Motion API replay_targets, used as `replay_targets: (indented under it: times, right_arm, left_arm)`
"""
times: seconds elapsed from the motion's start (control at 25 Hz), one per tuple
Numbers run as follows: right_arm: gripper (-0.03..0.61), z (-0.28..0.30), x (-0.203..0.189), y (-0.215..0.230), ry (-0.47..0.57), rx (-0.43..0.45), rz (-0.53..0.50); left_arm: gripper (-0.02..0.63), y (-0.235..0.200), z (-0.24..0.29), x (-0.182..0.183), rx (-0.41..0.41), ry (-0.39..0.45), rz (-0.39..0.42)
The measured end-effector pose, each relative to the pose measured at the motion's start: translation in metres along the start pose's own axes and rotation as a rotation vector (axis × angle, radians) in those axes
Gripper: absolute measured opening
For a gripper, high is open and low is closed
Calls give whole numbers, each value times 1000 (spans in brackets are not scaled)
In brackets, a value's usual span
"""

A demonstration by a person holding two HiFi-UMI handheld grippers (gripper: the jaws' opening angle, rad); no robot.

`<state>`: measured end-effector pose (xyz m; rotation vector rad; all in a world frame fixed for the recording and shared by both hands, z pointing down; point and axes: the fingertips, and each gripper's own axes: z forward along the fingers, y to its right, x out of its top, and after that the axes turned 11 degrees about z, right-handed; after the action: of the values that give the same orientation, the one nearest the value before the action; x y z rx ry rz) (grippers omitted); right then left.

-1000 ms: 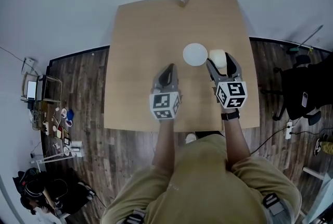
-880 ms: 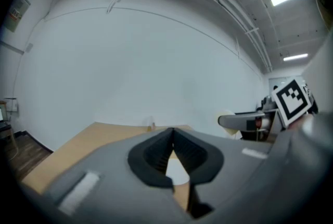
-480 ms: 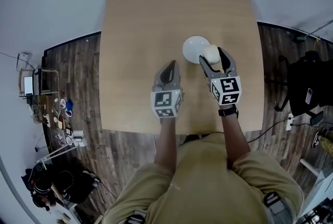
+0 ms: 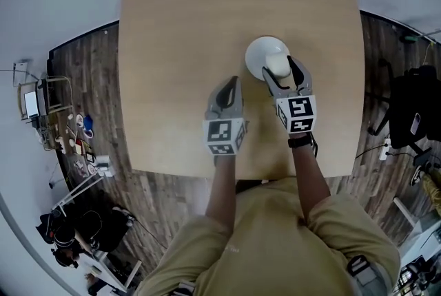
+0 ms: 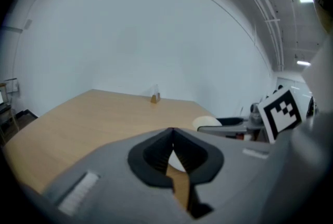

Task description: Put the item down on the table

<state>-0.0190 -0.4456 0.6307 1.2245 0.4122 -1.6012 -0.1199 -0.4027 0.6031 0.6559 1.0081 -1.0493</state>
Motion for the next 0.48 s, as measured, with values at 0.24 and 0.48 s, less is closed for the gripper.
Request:
replay_targets:
  times: [0.24, 0.48]
  right_arm:
    - [324, 41, -29, 9, -51, 1, -45]
    - [324, 64, -50, 13, -110, -17, -100]
  left_arm:
    - [2, -7, 25, -35, 2, -48, -37]
    - [2, -11, 36, -58, 0, -84, -53]
